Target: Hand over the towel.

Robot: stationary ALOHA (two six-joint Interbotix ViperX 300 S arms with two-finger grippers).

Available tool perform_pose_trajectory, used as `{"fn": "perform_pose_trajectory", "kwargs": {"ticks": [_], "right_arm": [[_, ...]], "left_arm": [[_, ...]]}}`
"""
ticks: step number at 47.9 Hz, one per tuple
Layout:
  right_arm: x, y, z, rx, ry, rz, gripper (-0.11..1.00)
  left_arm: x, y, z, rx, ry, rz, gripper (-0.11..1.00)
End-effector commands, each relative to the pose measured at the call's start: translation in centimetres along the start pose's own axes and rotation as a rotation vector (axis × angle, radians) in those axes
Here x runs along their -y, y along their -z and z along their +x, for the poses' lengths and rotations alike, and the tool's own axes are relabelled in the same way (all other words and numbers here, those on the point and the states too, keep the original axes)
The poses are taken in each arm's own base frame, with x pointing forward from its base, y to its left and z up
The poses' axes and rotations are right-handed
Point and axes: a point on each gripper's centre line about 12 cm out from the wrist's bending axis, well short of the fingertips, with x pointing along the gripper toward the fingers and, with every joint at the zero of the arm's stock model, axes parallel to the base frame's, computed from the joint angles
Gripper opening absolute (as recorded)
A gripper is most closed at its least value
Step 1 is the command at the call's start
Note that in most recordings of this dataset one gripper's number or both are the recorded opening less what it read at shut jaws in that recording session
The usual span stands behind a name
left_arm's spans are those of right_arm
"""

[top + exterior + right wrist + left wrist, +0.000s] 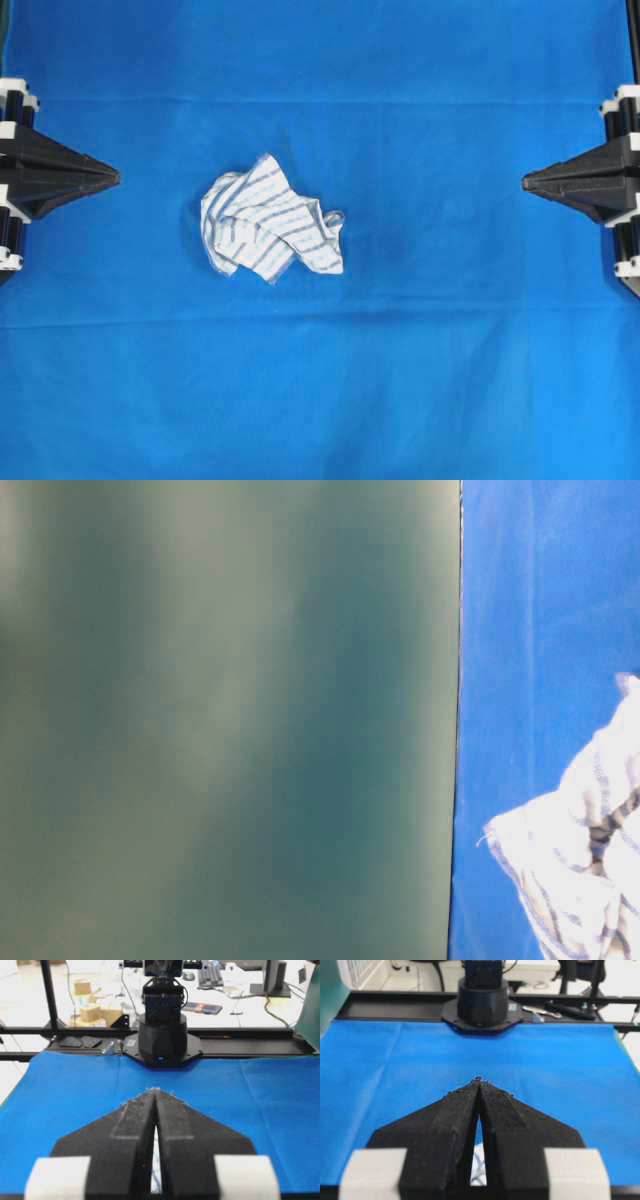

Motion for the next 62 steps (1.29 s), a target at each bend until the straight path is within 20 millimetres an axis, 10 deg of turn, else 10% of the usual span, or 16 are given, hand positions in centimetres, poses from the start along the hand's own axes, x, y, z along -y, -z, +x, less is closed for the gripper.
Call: {"fn": "perform_pose_trajectory", "kwargs": {"ticks": [1, 29, 46, 62], "right_arm": [[0.0, -1.2, 0.4, 0.029, 0.001, 0.001, 0.00], [0.0, -0.9, 0.5, -0.015, 0.002, 0.001, 0.00], [0.0, -0.8, 0.6, -0.020, 0.003, 0.006, 0.00], [0.0, -0.1, 1.2, -0.055, 0.003, 0.006, 0.00]], "left_arm": [[-0.1, -0.5, 0.5, 0.006, -0.006, -0.015, 0.00], [-1.9, 5.2, 5.3, -0.202, -0.078, -0.007, 0.02], [-2.5, 13.5, 10.1, -0.579, -0.093, -0.036, 0.89], [-3.4, 19.0, 12.4, -0.785, -0.110, -0.050, 0.93]]}}
